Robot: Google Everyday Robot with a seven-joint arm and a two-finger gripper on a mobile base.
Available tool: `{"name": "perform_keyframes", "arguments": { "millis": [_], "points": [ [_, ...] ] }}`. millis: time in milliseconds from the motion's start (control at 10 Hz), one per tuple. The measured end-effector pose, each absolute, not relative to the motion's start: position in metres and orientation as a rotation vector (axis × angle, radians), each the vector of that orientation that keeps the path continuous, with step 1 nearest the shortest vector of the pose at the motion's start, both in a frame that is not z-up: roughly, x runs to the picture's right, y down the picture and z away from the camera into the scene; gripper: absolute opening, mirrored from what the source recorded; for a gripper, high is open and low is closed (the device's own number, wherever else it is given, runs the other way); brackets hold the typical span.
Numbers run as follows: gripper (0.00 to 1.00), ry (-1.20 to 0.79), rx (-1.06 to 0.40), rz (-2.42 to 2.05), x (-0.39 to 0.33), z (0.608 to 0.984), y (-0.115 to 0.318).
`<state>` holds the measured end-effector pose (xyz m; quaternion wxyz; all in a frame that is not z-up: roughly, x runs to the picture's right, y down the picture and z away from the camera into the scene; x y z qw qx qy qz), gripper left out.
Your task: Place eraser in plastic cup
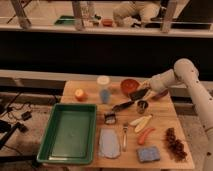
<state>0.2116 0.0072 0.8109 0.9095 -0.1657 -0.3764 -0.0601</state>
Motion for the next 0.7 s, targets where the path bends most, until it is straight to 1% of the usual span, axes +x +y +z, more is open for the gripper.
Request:
{"name": "perform_keyframes", "arguments": {
  "millis": [500, 700],
  "points": [
    [0.0, -0.854, -0.252, -0.299, 0.101, 0.794, -0.025],
    [0.0, -0.899, -0.243, -0.331, 0.081, 0.795, -0.034]
  ]
}}
